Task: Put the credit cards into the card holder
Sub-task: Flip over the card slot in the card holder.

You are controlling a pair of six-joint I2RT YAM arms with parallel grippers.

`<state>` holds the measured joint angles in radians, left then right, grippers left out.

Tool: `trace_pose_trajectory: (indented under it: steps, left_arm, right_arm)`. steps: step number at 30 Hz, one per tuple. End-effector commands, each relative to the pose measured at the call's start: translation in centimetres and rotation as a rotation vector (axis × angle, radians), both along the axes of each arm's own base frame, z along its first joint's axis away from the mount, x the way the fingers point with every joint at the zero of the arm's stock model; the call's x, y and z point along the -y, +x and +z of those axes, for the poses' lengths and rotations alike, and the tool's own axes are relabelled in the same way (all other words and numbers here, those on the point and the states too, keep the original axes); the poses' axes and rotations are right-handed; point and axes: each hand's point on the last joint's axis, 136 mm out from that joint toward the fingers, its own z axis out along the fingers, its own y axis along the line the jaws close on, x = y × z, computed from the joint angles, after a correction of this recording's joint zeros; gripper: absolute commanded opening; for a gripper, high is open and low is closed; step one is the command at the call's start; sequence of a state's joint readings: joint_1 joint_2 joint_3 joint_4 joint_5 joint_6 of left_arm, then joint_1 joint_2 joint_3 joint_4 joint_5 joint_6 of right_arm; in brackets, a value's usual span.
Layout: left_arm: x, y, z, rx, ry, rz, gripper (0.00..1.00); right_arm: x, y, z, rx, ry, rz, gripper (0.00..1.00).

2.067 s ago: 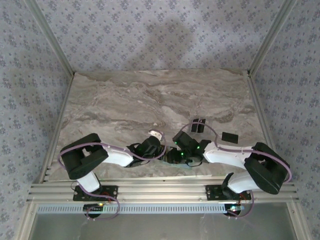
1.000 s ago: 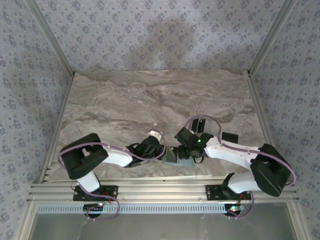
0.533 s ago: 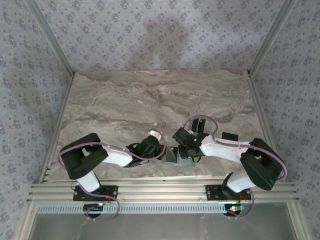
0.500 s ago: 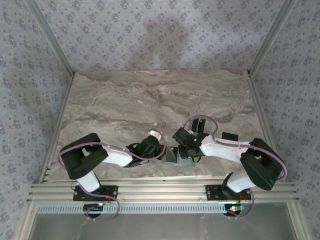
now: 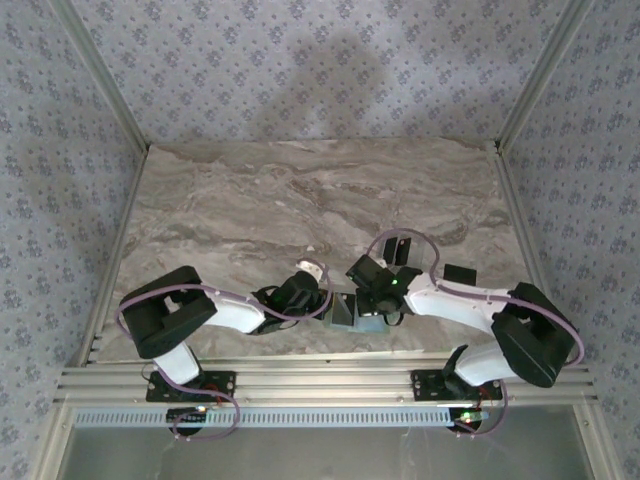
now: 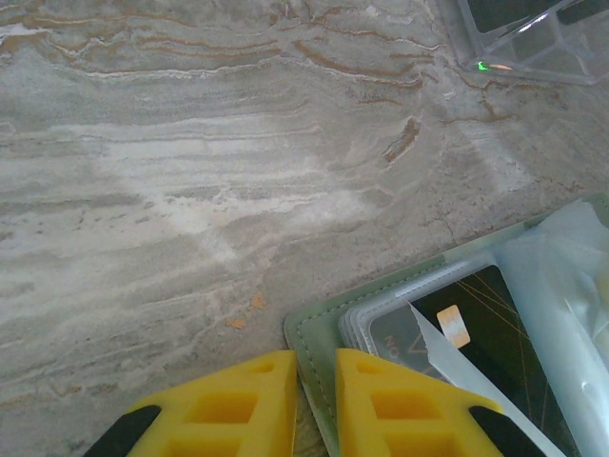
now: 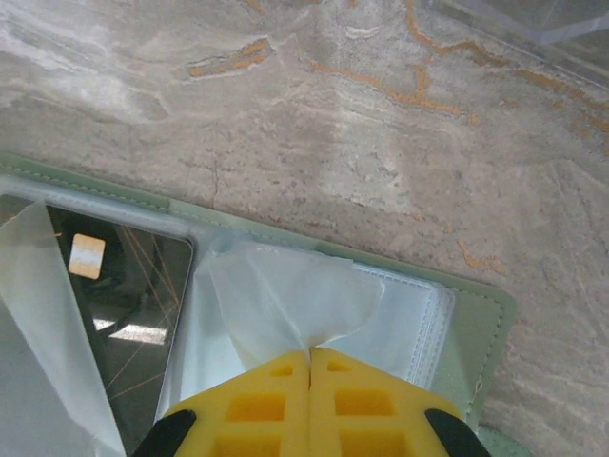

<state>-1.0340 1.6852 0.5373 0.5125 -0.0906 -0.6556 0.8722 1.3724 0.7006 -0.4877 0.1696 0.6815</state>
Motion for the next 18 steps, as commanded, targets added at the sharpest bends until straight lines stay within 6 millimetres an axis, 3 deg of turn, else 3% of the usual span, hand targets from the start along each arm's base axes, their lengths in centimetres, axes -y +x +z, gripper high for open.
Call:
trace_pose_trajectory:
  steps: [1,9,14,18]
  left_arm:
    - [-2.9,-5.0,-6.7,-0.238,0.168,-0.095,0.18]
    - [-2.7,-5.2,-6.8,-0.242,0.163,-0.098,0.18]
    - [-2.5,-5.2,-6.9,-0.241,0.162,-0.098,0.18]
    - [-2.7,-5.1,-6.8,-0.242,0.166,-0.081,0.18]
  right_arm:
    - [-0.1,0.1,1.5,0.028,-0.011,0.021,0.00]
    - [-3.8,0.5,3.4,0.029,0.122,0.077,0.00]
    - [-6.7,0.5,3.7,-0.012,0.236,0.118,0.20]
    - [-9.3,0.3,4.6,-0.044,0.403,0.147,0.29]
